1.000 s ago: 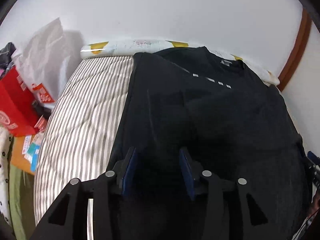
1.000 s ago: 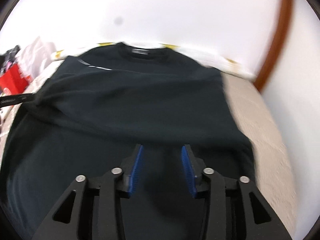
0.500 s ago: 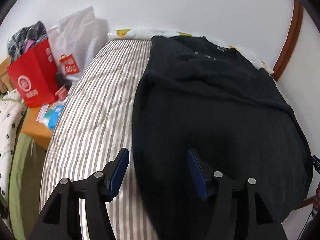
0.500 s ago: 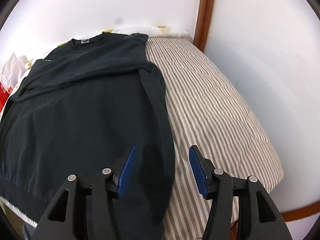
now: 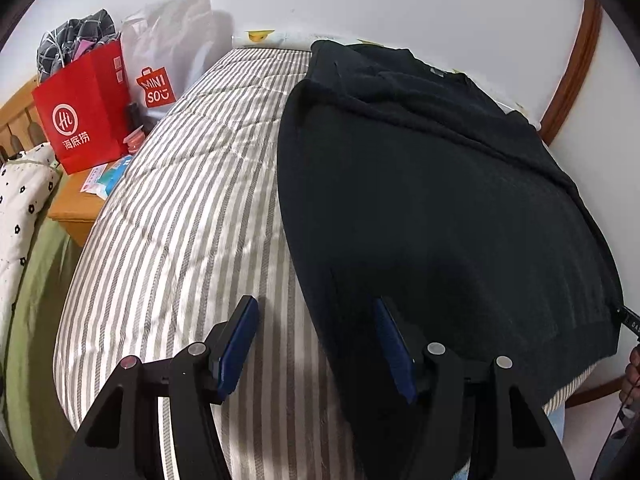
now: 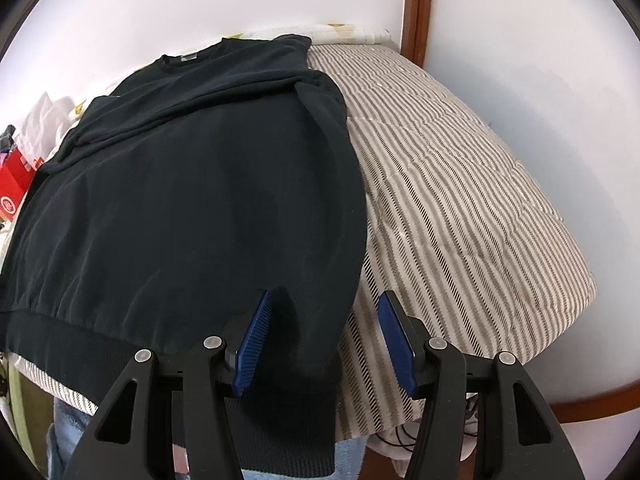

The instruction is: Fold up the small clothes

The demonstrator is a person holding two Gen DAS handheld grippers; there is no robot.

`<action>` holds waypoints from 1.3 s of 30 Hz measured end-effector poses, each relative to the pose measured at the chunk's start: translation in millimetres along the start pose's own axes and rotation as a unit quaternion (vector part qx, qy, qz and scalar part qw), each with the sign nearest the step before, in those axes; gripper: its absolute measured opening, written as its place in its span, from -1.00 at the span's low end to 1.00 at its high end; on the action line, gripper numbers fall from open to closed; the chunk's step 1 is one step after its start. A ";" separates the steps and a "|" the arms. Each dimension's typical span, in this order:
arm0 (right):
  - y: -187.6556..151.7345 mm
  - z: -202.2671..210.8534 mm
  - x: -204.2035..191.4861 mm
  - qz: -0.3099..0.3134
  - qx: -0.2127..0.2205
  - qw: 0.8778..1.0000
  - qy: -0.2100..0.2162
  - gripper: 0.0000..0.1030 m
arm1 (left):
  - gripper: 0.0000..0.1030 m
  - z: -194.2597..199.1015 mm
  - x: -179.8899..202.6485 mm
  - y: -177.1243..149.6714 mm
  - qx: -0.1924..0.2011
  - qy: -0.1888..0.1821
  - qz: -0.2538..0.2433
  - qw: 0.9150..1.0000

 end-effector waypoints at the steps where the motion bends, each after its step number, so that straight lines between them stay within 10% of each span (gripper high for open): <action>1: -2.7 0.6 -0.1 -0.003 -0.001 1.000 0.006 0.06 | 0.12 1.6 1.6 -3.4 0.000 0.003 -0.003 1.000; 11: -13.4 7.2 -15.5 0.005 0.011 1.000 0.014 -0.19 | 0.04 16.1 16.0 -27.5 0.008 0.003 -0.008 1.000; 16: -10.1 13.6 -20.9 0.032 0.028 0.999 -0.001 -0.79 | -0.74 14.3 20.5 -25.9 -0.007 -0.015 0.017 1.000; 28: -4.2 66.3 -20.0 0.053 0.075 0.995 0.048 -0.83 | -0.82 61.4 3.0 -16.4 0.033 -0.091 0.020 0.995; 39: 82.7 90.8 -34.9 0.038 0.152 0.985 0.073 -0.83 | -0.83 74.7 17.4 67.9 0.090 -0.092 0.007 0.992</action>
Point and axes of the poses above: each gripper's, at about its wrist camera, not at the fingertips, and z roughly against the way its jaws point, x to its right, y to its top, the point moved 7 cm from there along -z, roughly the way its jaws point, and after that the axes turned 2 degrees about y, right-handed, at the moved point
